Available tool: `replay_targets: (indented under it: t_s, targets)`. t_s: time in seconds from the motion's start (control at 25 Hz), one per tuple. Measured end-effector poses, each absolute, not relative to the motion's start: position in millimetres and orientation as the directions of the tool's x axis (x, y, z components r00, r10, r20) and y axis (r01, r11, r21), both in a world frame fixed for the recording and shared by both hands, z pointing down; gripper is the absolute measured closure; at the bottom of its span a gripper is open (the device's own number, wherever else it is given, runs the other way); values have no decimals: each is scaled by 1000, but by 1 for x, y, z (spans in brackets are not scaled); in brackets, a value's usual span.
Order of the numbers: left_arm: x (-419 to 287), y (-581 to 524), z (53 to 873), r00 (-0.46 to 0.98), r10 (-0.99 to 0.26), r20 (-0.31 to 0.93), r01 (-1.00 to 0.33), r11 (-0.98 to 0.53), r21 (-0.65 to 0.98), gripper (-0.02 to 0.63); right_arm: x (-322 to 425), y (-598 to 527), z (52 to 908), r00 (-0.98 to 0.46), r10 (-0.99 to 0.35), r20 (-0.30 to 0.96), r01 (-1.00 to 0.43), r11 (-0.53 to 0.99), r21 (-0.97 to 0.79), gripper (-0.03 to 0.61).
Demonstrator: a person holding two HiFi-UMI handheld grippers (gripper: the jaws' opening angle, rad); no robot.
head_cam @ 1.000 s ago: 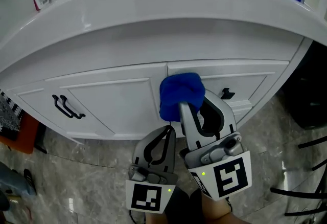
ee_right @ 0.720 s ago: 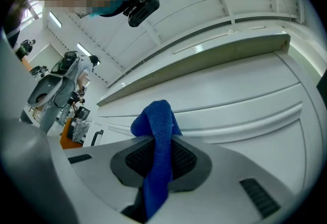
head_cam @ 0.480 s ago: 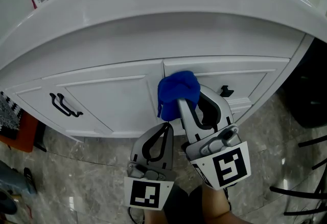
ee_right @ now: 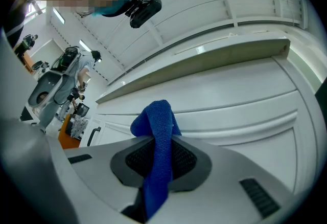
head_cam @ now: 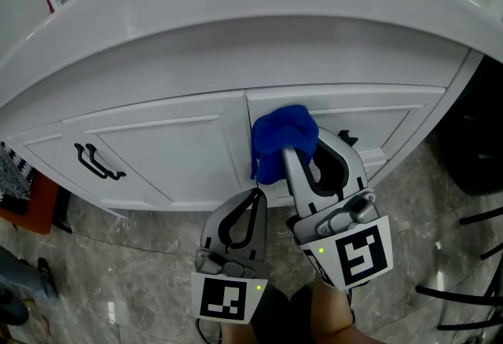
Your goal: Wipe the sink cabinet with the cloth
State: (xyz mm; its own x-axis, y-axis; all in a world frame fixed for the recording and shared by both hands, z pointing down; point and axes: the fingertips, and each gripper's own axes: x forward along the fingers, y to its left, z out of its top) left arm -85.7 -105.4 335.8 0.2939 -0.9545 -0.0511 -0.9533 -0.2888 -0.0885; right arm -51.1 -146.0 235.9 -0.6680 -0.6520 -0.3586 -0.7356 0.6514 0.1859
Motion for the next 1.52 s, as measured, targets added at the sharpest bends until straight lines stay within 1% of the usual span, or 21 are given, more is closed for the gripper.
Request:
replay_targets:
  t_s: [0.88,1.52]
  targets:
    - [-84,-103,335,300,-953,-50,-952,-296,-80,609,-24,-154,236,-610,-710,-352,-790,579,202,520]
    - [-84,-102,336,303,-952,-41,-950,-299,-86,609,-7,-159,236,-576,-733,-362,-814,556,169,520]
